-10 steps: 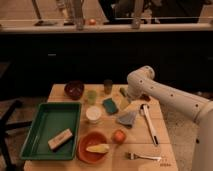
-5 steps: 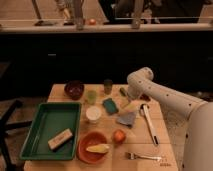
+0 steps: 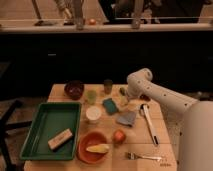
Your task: Place pepper in paper cup
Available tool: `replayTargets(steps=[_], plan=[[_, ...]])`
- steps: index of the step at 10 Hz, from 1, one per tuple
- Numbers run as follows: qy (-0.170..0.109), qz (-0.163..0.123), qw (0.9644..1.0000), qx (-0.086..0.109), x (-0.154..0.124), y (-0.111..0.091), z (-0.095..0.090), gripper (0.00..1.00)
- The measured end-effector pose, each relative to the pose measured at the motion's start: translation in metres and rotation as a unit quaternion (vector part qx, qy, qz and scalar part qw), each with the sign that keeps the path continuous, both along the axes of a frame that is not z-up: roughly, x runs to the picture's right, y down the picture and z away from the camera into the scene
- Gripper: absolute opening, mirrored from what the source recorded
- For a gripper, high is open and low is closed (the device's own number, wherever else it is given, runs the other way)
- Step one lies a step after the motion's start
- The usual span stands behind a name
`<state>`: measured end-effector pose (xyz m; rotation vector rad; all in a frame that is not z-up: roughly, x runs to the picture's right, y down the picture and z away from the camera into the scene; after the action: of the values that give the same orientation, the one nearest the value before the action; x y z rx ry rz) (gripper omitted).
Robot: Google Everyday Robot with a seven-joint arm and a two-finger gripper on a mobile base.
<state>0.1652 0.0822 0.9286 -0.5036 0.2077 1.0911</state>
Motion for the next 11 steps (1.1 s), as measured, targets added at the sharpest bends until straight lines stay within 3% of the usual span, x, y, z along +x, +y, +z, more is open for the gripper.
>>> replayTargets(steps=[5,11], plan=[[0.003,0.027,0.9996,0.010,0.000,-0.001,0.017,0.80],[-0.014,0.007,0.9999,0.006,-0.017,-0.004,0.037,0.80]])
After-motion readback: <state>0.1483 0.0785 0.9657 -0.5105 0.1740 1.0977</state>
